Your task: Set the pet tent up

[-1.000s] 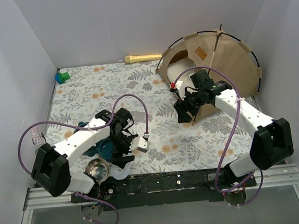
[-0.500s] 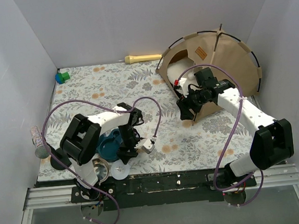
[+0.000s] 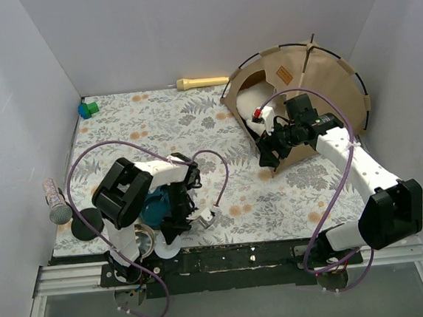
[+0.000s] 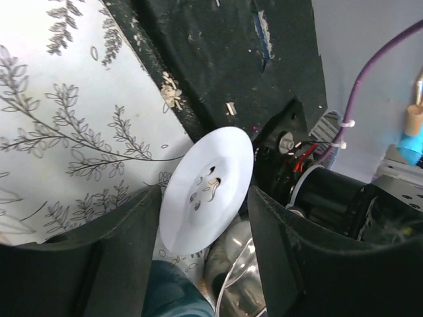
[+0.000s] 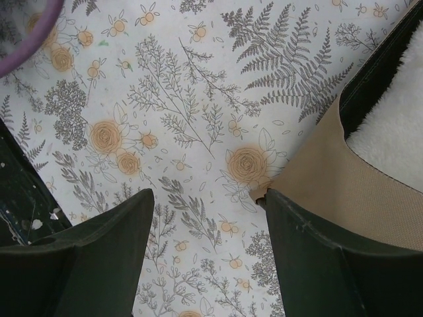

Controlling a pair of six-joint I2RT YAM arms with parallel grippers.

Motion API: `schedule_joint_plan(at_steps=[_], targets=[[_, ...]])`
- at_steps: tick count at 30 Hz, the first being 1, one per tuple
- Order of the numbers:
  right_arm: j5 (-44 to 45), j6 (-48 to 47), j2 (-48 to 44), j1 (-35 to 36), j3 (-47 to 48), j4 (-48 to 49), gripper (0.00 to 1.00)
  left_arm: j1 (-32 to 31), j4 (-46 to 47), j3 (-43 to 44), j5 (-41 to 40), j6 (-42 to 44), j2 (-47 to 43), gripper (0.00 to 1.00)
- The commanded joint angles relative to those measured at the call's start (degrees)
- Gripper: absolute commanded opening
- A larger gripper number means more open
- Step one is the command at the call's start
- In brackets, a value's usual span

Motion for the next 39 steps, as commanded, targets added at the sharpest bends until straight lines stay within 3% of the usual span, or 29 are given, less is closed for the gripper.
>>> schedule_joint_plan(at_steps=[1, 7, 12, 15, 28, 34, 39], targets=[[-2.3, 0.3, -2.2, -0.5, -0.5, 0.0, 0.76, -0.4, 2.5, -0.5, -2.1, 0.8, 4.2, 0.51], [-2.0, 0.2, -2.9, -0.6, -1.0, -0.3, 0.75, -0.4, 2.6, 3.6, -1.2, -0.7, 10.2, 0.24], [-1.4, -0.5, -3.2, -0.9, -1.2, -0.6, 0.75, -0.5, 2.5, 4.7, 0.2, -0.7, 10.1, 0.00], [-1.5, -0.5, -3.4, -1.0, -1.5, -0.7, 0.75, -0.8, 2.5, 6.3, 0.8, -2.7, 8.7, 0.00], [-3.3, -0.2, -2.2, -1.2, 0.4, -0.3, 0.74, 1.8, 2.3, 29.8, 12.4, -21.5, 1.4, 0.00], [-7.0, 0.9, -2.1, -1.2, 1.1, 0.7, 0.74, 14.7, 2.4, 40.0, 19.9, -35.7, -1.6, 0.00], [-9.7, 1.7, 0.1, -1.1, 2.8, 0.3, 0.73, 25.2, 2.3, 35.4, 18.9, -43.3, -9.8, 0.00]])
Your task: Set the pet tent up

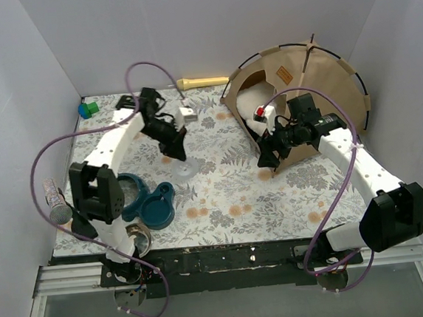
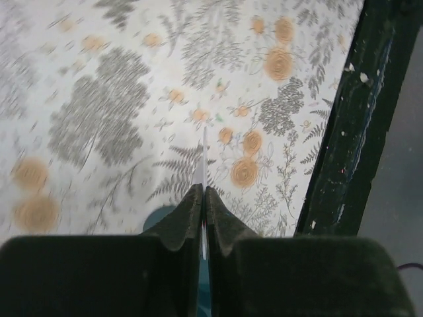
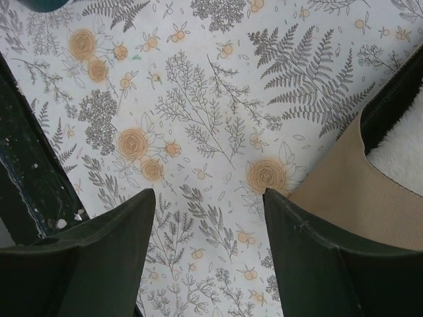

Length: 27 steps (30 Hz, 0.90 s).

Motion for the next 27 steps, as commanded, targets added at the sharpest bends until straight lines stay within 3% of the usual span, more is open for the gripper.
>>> schedule_joint_plan(at_steps=[1, 9, 15, 27], targets=[[-5.1, 1.5, 2.3, -0.2, 3.9, 0.4, 0.73, 7.8, -2.6, -4.2, 1.9, -8.6, -12.4, 0.00], [-7.5, 2.1, 5.5, 1.2, 5.5, 0.1, 0.72, 13.9, -2.6, -23.0, -7.8, -7.8, -26.5, 0.00], [-7.6, 2.2, 7.2, 3.1, 6.5, 0.0, 0.71, 14.2, -1.3, -34.4, -11.7, -4.3, -28.2, 0.00], [-6.7, 2.5, 7.1, 3.8, 6.5, -0.7, 0.71, 14.2, 6.7, -36.0, -12.2, -4.6, -24.0, 0.00]])
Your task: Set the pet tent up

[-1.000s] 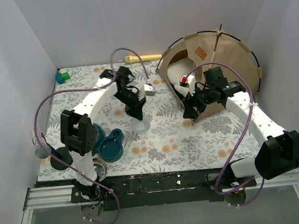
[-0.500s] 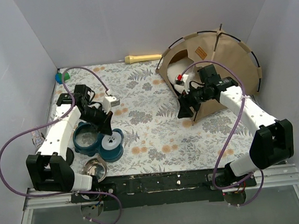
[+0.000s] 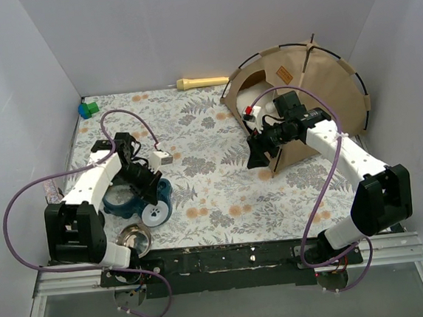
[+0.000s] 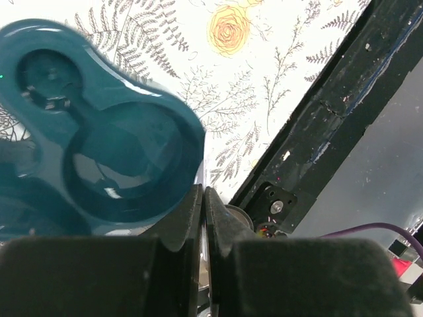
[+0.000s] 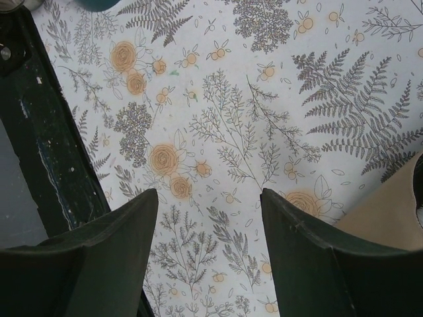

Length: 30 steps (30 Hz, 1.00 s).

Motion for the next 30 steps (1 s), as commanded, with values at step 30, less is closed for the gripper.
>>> schedule_joint_plan(at_steps=[30], targets=[[0.2, 0.4, 2.4, 0.3, 4.4, -0.3, 0.71, 4.7, 9.7, 4.7, 0.5, -0.7, 13.5, 0.00]])
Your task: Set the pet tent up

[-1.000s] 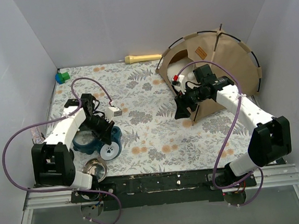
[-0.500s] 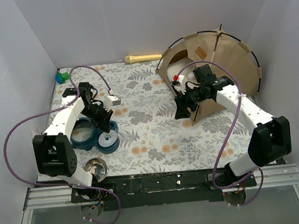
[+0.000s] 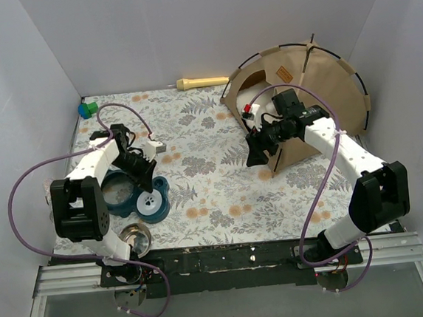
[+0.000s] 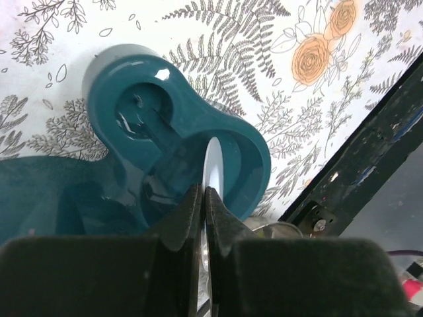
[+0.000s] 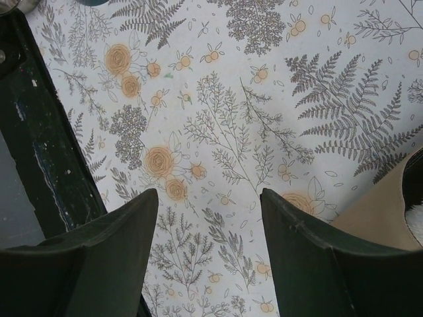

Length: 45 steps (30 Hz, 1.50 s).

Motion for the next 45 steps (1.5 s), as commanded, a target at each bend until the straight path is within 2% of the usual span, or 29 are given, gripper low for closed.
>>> schedule_joint_plan(at_steps=[1, 10, 20, 21, 23, 30, 32, 34, 36, 40, 42, 45], targets=[[-0.5, 0.2, 1.3, 0.3, 3.2, 0.2, 0.71, 0.0, 5.9, -1.5, 3.8, -4.6, 3.7, 0.00], [0.5, -0.2, 2.6, 0.3, 3.8, 0.5, 0.71, -0.8, 18.1, 7.9, 7.5, -17.8, 13.9, 0.00], [1.7, 0.1, 3.4, 0.3, 4.4, 1.6, 0.71, -7.2, 28.6, 16.3, 6.2, -26.0, 22.4, 0.00], [1.7, 0.1, 3.6, 0.3, 4.6, 1.5, 0.71, -7.3, 27.9, 18.0, 6.3, -26.3, 23.4, 0.04], [1.7, -0.1, 3.8, 0.3, 5.2, 1.3, 0.72, -7.4, 25.1, 22.8, 6.1, -26.4, 24.6, 0.32], [1.4, -0.1, 4.0, 0.3, 5.5, 1.5, 0.72, -7.3, 21.4, 27.6, 0.3, -22.6, 18.3, 0.68], [1.0, 0.0, 4.3, 0.3, 6.0, 1.6, 0.72, -7.2, 19.7, 28.5, -1.2, -22.0, 16.2, 0.70], [0.6, 0.1, 4.8, 0.3, 6.9, 1.4, 0.72, -6.7, 16.4, 29.7, -1.0, -20.6, 14.1, 0.67], [0.4, 0.1, 5.1, 0.3, 7.5, 1.6, 0.72, -6.4, 10.0, 31.5, -0.3, -17.2, 12.3, 0.67], [-0.3, 0.3, 5.2, 0.3, 7.6, 1.9, 0.72, -6.2, -8.3, 29.5, 0.6, -1.4, 6.8, 0.73], [-0.9, 0.2, 5.3, 0.3, 7.2, 2.0, 0.72, -6.1, -10.7, 21.7, -4.2, 1.7, 1.4, 0.77], [-1.6, 0.5, 5.4, 0.7, 6.6, 2.1, 0.72, -6.2, -10.7, 7.5, -10.5, 12.3, -9.1, 0.84]])
